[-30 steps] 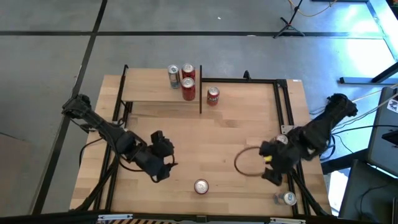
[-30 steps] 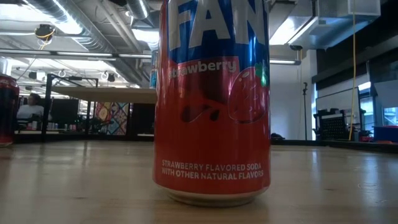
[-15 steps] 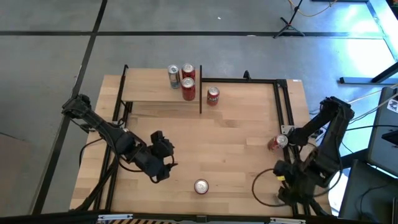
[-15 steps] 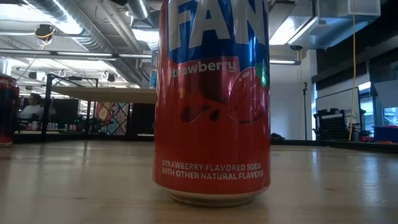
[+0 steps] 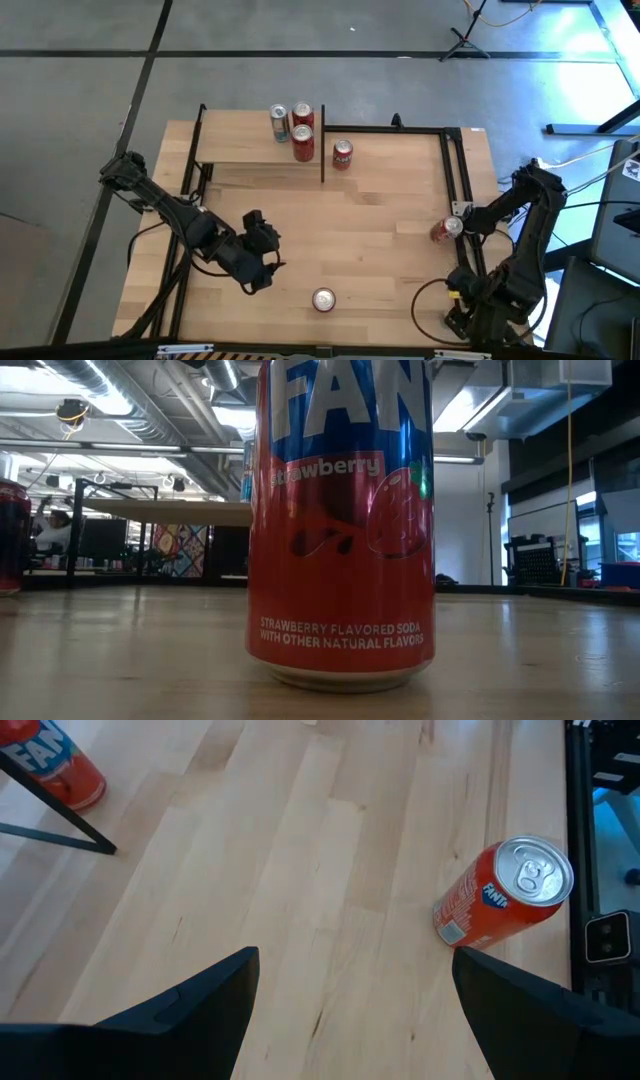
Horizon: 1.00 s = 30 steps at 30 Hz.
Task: Place canned beverage on shelf
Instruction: Put the blue soda can on the shelf aligned with the other blue soda can
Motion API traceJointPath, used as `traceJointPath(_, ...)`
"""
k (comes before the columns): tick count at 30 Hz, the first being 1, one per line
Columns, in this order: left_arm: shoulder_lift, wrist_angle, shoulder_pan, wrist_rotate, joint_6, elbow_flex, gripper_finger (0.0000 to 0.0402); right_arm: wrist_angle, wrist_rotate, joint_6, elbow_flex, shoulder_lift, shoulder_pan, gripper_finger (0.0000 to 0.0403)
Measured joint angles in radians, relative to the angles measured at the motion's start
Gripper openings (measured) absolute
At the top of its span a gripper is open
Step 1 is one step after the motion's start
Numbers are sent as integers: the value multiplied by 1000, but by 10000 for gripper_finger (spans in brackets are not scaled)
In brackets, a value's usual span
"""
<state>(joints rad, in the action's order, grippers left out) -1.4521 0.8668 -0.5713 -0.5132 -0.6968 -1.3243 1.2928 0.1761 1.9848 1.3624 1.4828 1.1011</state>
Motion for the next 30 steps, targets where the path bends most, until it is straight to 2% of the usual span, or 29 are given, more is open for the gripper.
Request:
traceJointPath(15, 0, 0, 0, 2, 0, 0, 322, -18, 20, -2, 0, 94, -1, 324)
traceJointPath(24, 0, 0, 0, 2, 0, 0, 322, -21, 73, -1, -14, 140, -1, 324)
traceJointPath(30, 0, 0, 0, 2, 0, 0, 322, -88, 97, -7, -46, 151, -1, 324)
